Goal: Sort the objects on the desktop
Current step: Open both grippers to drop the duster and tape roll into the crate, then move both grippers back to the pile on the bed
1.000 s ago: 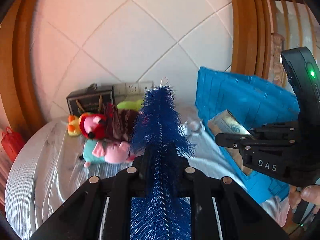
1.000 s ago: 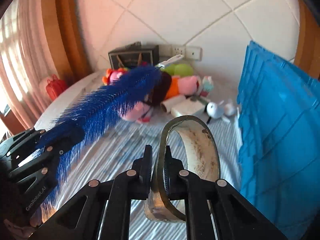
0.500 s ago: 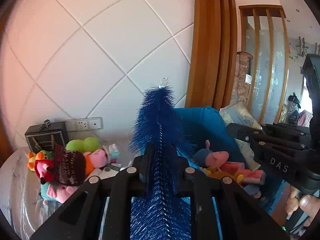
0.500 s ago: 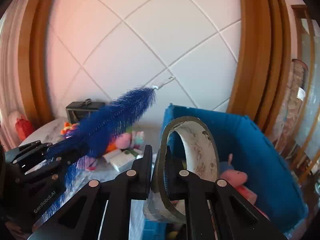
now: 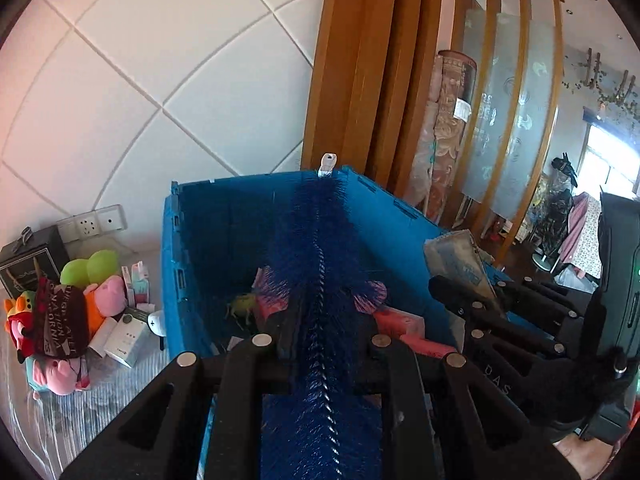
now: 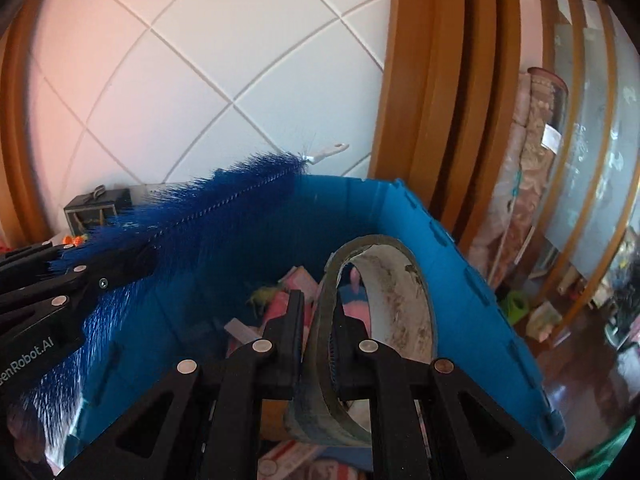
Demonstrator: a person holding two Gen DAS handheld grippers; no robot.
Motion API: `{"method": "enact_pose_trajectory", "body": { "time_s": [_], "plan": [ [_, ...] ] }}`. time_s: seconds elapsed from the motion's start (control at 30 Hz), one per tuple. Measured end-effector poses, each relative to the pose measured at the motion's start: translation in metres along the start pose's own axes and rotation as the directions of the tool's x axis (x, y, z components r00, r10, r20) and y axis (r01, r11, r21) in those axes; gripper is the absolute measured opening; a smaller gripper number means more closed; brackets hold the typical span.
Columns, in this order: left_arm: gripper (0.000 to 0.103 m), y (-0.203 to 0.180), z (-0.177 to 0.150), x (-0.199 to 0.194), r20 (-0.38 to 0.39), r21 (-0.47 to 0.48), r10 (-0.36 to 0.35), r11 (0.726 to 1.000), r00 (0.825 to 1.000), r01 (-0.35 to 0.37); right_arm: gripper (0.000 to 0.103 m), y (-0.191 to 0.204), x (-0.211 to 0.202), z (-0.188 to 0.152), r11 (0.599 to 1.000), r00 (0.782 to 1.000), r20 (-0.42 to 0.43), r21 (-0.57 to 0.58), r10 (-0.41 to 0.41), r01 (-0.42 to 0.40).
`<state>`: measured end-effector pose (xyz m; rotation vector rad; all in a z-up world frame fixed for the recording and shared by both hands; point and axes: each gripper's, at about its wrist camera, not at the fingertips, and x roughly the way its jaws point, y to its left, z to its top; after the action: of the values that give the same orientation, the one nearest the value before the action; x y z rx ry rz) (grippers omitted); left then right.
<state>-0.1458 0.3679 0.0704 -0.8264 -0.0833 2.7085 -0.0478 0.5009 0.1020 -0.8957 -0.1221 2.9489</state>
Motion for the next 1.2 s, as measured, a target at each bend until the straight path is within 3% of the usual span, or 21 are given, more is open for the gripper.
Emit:
{"method": "enact_pose_trajectory", "body": {
  "time_s": [0.13,0.23,0.27,0.33,0.43,0.47,0.5,0.57,0.6,0.97,1.2],
  "plan": [
    [0.022,-0.018,-0.003,0.025,-0.126,0.059,0.031,0.998,0.992,-0.024,0.012,-0.026,0.01,-0.01,1.0,1.0,-0.03,0.018,0.006,-0.005],
    [0.03,-0.027,-0.005,0.034,-0.173,0.095,0.062,0.994,0.983,-0.046,0.012,-0.043,0.02,-0.014,1.0,0.998,-0.056,0.022,0.004,-0.003],
    [0.034,-0.03,-0.006,0.035,-0.185,0.106,0.062,0.993,0.981,-0.042,0.012,-0.047,0.024,-0.016,1.0,0.998,-0.07,0.023,0.006,-0.004],
    [0.06,-0.034,-0.007,0.037,-0.203,0.112,0.063,0.993,0.977,-0.041,0.014,-0.051,0.031,-0.019,1.0,0.995,-0.095,0.025,0.012,-0.01],
    [0.065,-0.035,-0.01,0.034,-0.207,0.113,0.062,0.993,0.976,-0.039,0.021,-0.059,0.044,-0.024,1.0,0.99,-0.143,0.024,0.001,0.003],
    [0.065,-0.034,-0.011,0.033,-0.209,0.108,0.055,0.994,0.976,-0.033,0.038,-0.061,0.046,-0.025,1.0,0.988,-0.153,0.027,0.005,-0.001],
    [0.065,-0.033,-0.011,0.03,-0.207,0.103,0.052,0.994,0.977,-0.031,0.064,-0.062,0.047,-0.026,0.999,0.986,-0.164,0.032,0.017,-0.012],
    [0.065,-0.031,-0.012,0.027,-0.2,0.106,0.06,0.994,0.978,-0.04,0.093,-0.066,0.044,-0.025,0.999,0.989,-0.149,0.032,0.027,-0.022],
    [0.065,-0.031,-0.014,0.025,-0.195,0.11,0.063,0.993,0.979,-0.042,0.101,-0.064,0.04,-0.024,1.0,0.99,-0.138,0.016,0.006,-0.004],
    [0.065,-0.004,-0.025,-0.007,-0.146,0.09,0.031,0.996,0.989,-0.018,0.103,-0.061,0.027,-0.03,0.999,0.988,-0.149,0.005,-0.044,0.045],
    [0.065,0.047,-0.038,-0.039,-0.093,0.028,0.07,0.997,0.993,-0.068,0.103,-0.028,0.005,-0.024,0.999,0.994,-0.107,0.018,-0.025,0.027]
  ]
}}
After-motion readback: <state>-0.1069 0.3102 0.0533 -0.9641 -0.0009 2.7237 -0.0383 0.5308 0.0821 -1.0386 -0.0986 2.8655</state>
